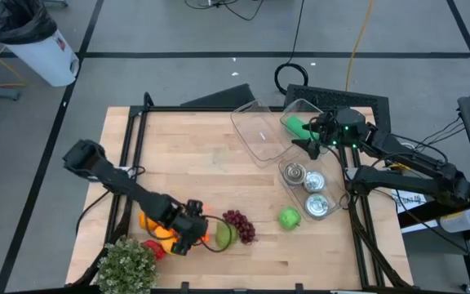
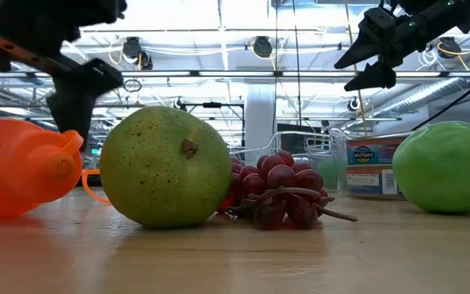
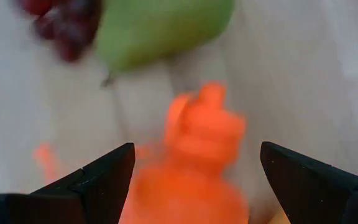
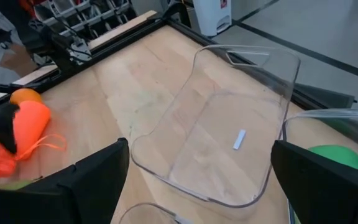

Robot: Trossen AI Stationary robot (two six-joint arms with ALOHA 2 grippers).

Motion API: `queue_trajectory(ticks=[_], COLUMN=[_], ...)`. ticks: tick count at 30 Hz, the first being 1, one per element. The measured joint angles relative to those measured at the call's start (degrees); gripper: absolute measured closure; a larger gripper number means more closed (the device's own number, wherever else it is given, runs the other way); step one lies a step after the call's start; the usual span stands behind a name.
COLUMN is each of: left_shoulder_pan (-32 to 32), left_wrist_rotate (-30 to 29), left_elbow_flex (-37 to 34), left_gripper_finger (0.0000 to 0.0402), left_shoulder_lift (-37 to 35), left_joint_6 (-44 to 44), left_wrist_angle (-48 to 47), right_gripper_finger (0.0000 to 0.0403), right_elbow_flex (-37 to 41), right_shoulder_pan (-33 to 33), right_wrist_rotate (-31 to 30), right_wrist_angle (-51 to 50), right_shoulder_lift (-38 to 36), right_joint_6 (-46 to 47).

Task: Pick & Place Food Item
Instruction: Put the orange water bottle into the top right transparent bin

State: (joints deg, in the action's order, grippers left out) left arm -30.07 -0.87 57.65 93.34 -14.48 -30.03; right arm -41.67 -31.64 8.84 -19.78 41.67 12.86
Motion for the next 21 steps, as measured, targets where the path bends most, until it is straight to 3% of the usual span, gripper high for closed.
queue_trajectory(ticks=[5, 9, 17, 21], left_shoulder_pan=[0.91, 2.18, 3.1, 3.75], left_wrist_rotate=[2.8, 2.72, 2.13, -1.13], left_elbow_flex=[0.09, 0.11, 0.09, 0.11], left_gripper_finger=[0.0051, 0.006, 0.0206, 0.0223], left_shoulder_lift=[4.81, 5.16, 5.07, 5.09], left_joint_6=[3.61, 5.88, 6.45, 8.32], left_wrist_angle=[7.57, 6.42, 0.12, 1.74], right_gripper_finger=[0.003, 0.003, 0.003, 0.003], right_elbow_flex=[0.0, 0.0, 0.0, 0.0], right_shoulder_pan=[0.0, 0.0, 0.0, 0.0], right_wrist_rotate=[0.0, -0.01, 0.0, 0.0], right_wrist_angle=[1.26, 1.26, 1.13, 1.11], right_shoulder_lift=[0.04, 0.04, 0.04, 0.04], right_joint_6=[-0.12, -0.41, -0.45, -0.45])
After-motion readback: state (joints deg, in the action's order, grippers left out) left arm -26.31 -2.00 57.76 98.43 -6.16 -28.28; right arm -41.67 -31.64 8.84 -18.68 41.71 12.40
